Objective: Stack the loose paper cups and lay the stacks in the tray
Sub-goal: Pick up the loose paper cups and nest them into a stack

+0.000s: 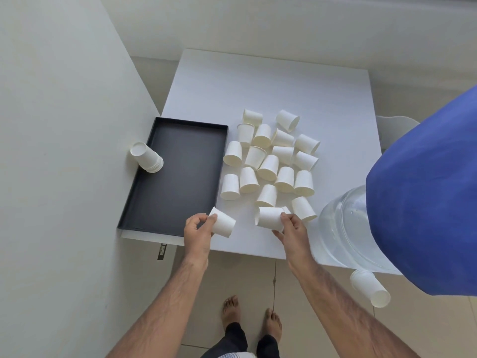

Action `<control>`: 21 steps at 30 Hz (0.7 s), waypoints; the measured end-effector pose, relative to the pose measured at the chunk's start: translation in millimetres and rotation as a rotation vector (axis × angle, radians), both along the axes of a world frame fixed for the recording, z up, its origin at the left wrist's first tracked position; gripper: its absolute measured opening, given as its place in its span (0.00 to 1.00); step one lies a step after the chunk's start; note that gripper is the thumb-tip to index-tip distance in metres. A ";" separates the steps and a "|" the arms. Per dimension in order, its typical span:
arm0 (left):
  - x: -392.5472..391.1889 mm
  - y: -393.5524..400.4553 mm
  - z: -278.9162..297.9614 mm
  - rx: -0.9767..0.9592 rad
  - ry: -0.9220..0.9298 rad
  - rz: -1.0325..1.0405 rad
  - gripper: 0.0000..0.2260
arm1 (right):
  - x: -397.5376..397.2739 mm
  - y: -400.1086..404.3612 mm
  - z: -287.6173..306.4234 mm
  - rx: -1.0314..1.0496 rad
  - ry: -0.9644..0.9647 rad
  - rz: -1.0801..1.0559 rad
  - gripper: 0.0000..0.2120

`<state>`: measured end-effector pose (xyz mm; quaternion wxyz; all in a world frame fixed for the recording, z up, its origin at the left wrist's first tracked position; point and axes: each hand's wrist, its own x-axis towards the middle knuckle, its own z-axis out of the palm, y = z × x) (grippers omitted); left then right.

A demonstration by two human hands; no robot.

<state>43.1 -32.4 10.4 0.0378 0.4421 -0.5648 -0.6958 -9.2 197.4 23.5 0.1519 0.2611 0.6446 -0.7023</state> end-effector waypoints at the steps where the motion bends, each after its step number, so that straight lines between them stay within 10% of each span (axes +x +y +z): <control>1: -1.4 0.8 3.1 -0.026 0.007 -0.020 0.07 | -2.8 -0.7 2.5 -0.015 0.021 0.003 0.12; 21: -13.7 12.8 45.7 -0.449 0.097 -0.694 0.39 | -19.9 -32.2 67.5 0.421 0.651 0.609 0.08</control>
